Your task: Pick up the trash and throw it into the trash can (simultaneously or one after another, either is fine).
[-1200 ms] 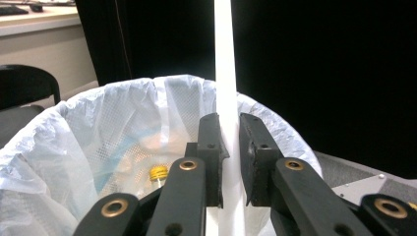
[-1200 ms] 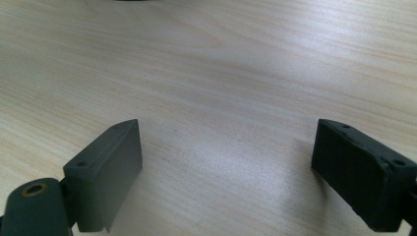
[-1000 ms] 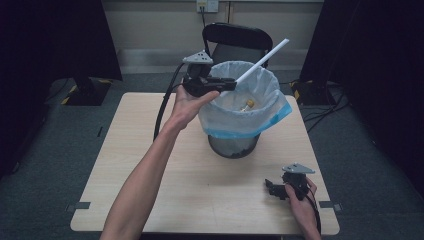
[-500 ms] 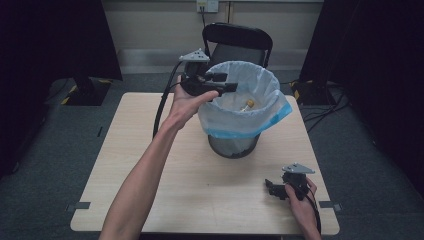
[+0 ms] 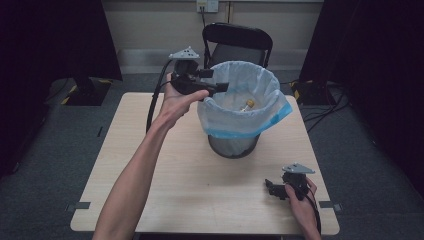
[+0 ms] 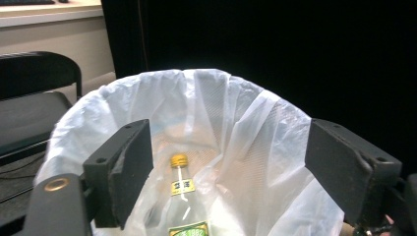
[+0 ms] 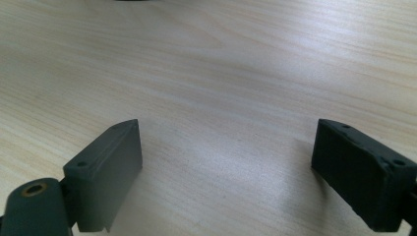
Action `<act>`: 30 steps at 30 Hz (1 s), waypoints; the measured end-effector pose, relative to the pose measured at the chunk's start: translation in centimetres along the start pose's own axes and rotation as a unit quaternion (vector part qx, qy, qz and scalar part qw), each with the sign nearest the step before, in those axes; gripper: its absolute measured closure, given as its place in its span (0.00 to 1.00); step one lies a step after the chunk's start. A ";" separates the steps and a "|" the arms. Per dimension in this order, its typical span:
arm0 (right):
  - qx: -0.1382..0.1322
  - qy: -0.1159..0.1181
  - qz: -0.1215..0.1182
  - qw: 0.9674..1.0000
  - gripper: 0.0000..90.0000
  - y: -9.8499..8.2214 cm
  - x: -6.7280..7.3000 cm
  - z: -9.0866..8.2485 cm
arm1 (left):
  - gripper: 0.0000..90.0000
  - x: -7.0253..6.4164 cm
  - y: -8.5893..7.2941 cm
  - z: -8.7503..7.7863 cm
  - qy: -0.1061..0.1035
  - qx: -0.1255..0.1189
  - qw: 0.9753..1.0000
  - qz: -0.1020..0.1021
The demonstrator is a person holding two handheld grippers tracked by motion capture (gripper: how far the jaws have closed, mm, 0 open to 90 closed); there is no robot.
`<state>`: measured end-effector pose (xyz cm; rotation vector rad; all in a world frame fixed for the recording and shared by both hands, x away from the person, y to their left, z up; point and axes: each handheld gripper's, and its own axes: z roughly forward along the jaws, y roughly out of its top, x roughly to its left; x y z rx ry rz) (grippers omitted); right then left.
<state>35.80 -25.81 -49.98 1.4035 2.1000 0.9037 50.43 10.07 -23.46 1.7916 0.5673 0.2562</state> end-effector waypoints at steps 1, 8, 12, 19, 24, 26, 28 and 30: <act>0.000 0.000 0.000 1.000 0.12 0.0 0.0 0.0 | 0.19 0.1 0.0 -0.2 0.001 0.000 1.000 0.001; 0.000 0.000 0.000 1.000 0.12 0.0 0.0 0.0 | 0.18 1.0 -0.7 -1.7 0.014 -0.002 1.000 -0.007; 0.000 0.000 0.000 1.000 0.12 0.0 0.0 0.0 | 0.18 1.6 -1.2 -2.6 0.017 -0.003 1.000 -0.013; 0.000 0.000 0.000 1.000 0.12 0.0 0.0 0.0 | 0.18 2.0 -1.5 -3.9 0.033 -0.010 0.999 -0.008; 0.000 0.000 0.000 1.000 0.12 0.0 0.0 0.0 | 0.18 2.1 -2.0 -4.3 0.043 -0.001 0.999 -0.002; 0.000 0.000 0.000 1.000 0.12 0.0 0.0 0.0 | 0.18 2.2 -2.3 -4.6 0.045 -0.002 0.999 -0.005; 0.000 0.000 0.000 1.000 0.12 0.0 0.0 0.0 | 0.18 2.3 -2.7 -4.9 0.047 -0.003 0.999 0.003; 0.000 0.000 0.000 1.000 0.12 0.0 0.0 0.0 | 0.18 2.3 -3.2 -5.2 0.058 0.004 0.998 0.003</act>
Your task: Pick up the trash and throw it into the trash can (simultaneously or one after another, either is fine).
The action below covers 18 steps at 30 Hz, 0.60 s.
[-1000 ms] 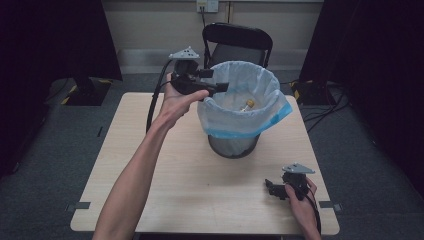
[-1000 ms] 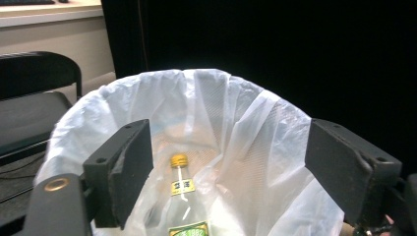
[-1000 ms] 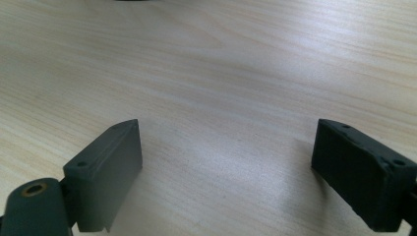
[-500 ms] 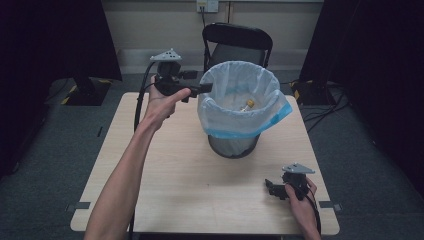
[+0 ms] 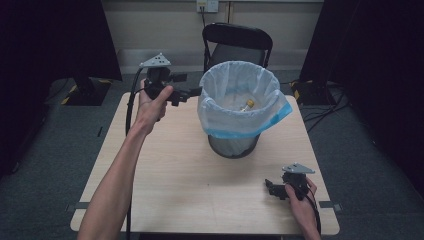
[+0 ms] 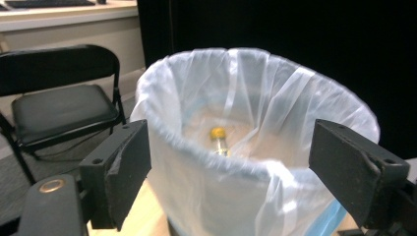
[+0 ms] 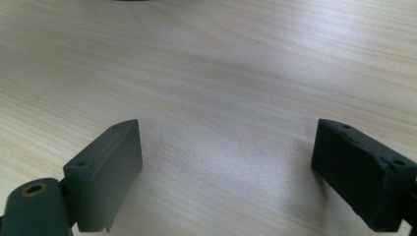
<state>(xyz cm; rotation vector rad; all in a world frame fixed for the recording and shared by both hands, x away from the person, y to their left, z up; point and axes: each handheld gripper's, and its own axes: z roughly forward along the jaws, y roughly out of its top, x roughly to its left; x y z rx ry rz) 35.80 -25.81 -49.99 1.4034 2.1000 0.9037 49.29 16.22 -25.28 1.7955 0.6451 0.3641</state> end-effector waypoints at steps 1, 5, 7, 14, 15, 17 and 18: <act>0.000 0.000 0.000 1.000 0.12 0.0 0.0 0.0 | 0.18 0.1 -0.3 -0.2 0.002 0.000 1.000 0.001; 0.000 0.000 0.000 1.000 0.12 0.0 0.0 0.0 | 0.18 0.3 -1.1 -1.1 0.005 -0.002 1.000 0.001; 0.000 0.000 0.000 1.000 0.12 0.0 0.0 0.0 | 0.18 0.4 -1.2 -1.4 0.016 0.007 1.000 0.001; 0.000 0.000 0.000 1.000 0.12 0.0 0.0 0.0 | 0.18 0.5 -1.5 -2.5 0.029 0.027 0.999 0.005; 0.000 0.000 0.000 1.000 0.12 0.0 0.0 0.0 | 0.18 0.5 -1.7 -2.7 0.033 0.026 0.999 0.006; 0.000 0.000 0.000 1.000 0.12 0.0 0.0 0.0 | 0.19 0.5 -2.0 -3.0 0.036 0.023 0.999 0.002; 0.000 0.000 0.000 1.000 0.12 0.0 0.0 0.0 | 0.19 0.5 -2.3 -3.1 0.036 0.021 0.999 0.001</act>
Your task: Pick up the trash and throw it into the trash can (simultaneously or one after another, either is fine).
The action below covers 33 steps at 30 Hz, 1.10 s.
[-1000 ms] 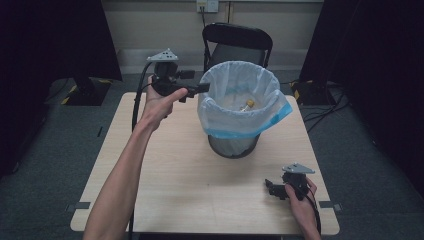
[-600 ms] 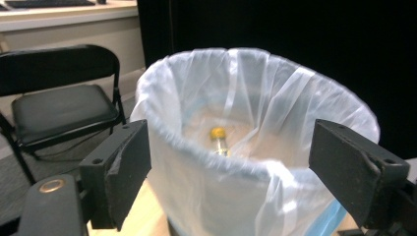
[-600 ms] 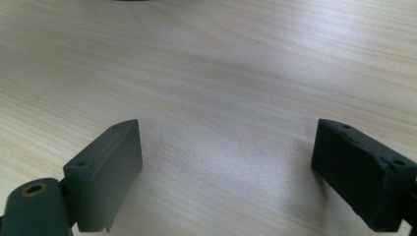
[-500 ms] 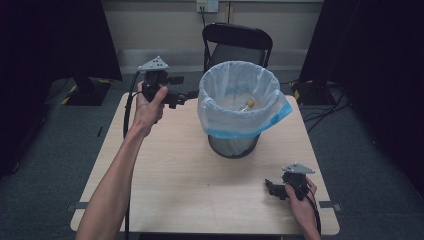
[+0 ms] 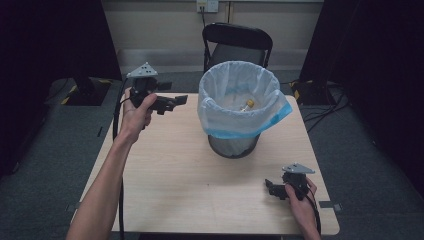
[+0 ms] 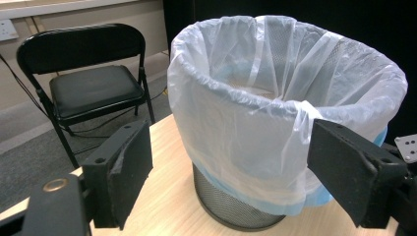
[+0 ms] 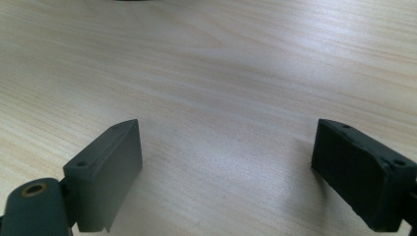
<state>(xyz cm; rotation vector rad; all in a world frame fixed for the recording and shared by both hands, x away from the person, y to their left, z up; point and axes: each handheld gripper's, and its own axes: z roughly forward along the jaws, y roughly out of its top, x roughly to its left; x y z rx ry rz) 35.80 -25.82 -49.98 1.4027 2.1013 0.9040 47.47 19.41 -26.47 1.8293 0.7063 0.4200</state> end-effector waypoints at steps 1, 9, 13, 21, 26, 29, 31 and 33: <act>0.000 0.000 0.001 1.000 0.12 0.0 0.0 0.0 | 0.20 0.0 -0.2 0.0 0.002 0.002 1.000 0.004; 0.000 0.000 0.000 1.000 0.12 0.0 0.0 0.0 | 0.20 0.1 -2.2 -0.8 0.010 0.020 1.000 -0.001; 0.000 0.000 0.000 1.000 0.12 0.0 0.0 0.0 | 0.20 0.0 -3.2 -1.3 0.014 0.026 1.000 -0.002; 0.000 0.000 0.001 1.000 0.12 0.0 0.0 0.0 | 0.20 0.1 -5.6 -2.3 0.016 0.035 0.999 -0.014; 0.000 0.000 0.001 1.000 0.12 0.0 0.0 0.0 | 0.20 0.2 -7.0 -3.2 0.018 0.030 0.999 -0.018; 0.000 0.000 0.000 1.000 0.12 0.0 0.0 0.0 | 0.20 0.2 -7.9 -3.6 0.011 0.034 0.999 -0.014; 0.000 0.000 0.001 1.000 0.12 0.0 0.0 0.0 | 0.19 0.2 -8.4 -3.8 0.014 0.041 0.999 -0.015; 0.000 0.000 0.001 1.000 0.12 0.0 0.0 0.0 | 0.20 0.2 -8.9 -3.9 0.020 0.044 0.999 -0.015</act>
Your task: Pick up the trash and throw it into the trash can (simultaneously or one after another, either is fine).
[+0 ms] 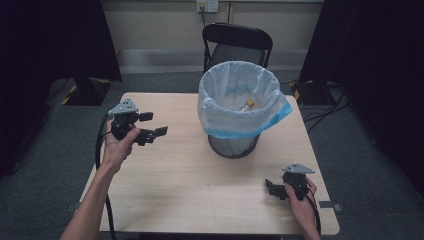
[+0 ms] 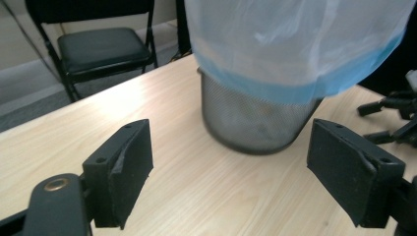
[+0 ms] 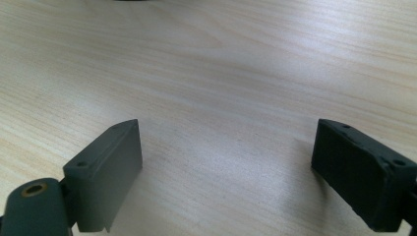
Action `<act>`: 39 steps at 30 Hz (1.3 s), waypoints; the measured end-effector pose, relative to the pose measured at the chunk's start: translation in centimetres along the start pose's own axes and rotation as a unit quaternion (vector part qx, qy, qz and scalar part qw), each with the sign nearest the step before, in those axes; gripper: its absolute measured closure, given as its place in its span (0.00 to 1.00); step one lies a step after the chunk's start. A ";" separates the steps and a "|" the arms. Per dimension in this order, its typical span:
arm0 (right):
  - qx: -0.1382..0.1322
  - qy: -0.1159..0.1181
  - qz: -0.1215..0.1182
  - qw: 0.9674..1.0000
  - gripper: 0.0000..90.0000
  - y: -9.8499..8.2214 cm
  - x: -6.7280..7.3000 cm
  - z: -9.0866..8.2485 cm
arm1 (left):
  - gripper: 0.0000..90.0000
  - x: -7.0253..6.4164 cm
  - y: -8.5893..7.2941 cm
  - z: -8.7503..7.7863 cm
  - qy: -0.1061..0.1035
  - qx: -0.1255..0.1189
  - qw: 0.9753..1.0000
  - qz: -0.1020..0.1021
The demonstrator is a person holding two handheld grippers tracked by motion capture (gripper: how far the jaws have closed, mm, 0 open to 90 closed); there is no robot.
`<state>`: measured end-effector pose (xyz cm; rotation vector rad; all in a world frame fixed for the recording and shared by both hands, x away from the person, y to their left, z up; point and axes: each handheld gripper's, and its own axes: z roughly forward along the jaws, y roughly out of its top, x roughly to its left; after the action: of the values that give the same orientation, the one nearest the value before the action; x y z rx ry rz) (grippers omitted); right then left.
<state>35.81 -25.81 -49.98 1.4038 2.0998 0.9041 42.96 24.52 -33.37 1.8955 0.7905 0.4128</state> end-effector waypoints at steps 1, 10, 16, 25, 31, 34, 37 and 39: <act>0.000 0.000 0.000 1.000 0.12 0.0 0.0 0.0 | 0.20 0.0 -0.3 -0.1 0.004 0.000 1.000 0.003; 0.000 0.000 0.000 1.000 0.12 0.0 0.0 0.0 | 0.20 -0.1 -2.5 -1.2 0.000 -0.019 1.000 -0.008; 0.000 0.000 0.000 1.000 0.12 0.0 0.0 0.0 | 0.20 0.1 -4.0 -2.0 0.009 -0.004 1.000 -0.028; 0.000 0.001 0.000 1.000 0.12 0.0 0.0 0.0 | 0.20 0.5 -7.2 -2.4 0.035 0.029 0.998 -0.040; 0.000 0.000 0.000 1.000 0.12 0.0 0.0 0.0 | 0.20 0.7 -9.4 -2.5 0.039 0.045 0.996 -0.059; 0.000 0.000 0.000 1.000 0.12 0.0 0.0 0.0 | 0.20 0.7 -10.5 -2.4 0.041 0.051 0.995 -0.072; 0.000 0.000 -0.001 1.000 0.12 0.0 0.0 0.0 | 0.20 0.8 -11.7 -2.2 0.036 0.057 0.994 -0.089; 0.000 0.000 0.000 1.000 0.12 0.0 0.0 0.0 | 0.20 0.8 -12.4 -2.0 0.042 0.063 0.993 -0.093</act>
<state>35.81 -25.82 -49.99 1.4037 2.0998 0.9042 38.09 29.96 -43.58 1.9091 1.0611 0.3360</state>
